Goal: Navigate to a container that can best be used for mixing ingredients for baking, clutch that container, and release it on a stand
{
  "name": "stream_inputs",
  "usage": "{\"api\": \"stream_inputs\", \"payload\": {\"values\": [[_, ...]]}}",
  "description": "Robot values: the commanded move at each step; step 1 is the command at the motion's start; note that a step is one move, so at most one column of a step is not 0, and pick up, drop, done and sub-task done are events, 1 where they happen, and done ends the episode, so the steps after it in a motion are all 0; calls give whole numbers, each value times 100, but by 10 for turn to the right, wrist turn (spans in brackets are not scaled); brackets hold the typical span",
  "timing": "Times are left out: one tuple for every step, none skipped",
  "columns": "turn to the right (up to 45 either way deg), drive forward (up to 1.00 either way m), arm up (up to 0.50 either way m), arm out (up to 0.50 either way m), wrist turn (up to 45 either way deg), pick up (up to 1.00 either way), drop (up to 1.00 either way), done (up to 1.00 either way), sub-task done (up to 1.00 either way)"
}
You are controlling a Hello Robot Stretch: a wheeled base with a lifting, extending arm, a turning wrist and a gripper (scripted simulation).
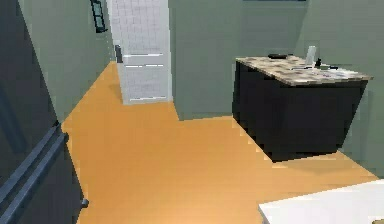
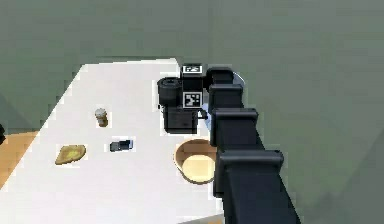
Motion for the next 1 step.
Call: {"api": "stream_inputs", "payload": {"values": [[0, 0, 0, 0, 120, 0, 0, 0, 0]]}}
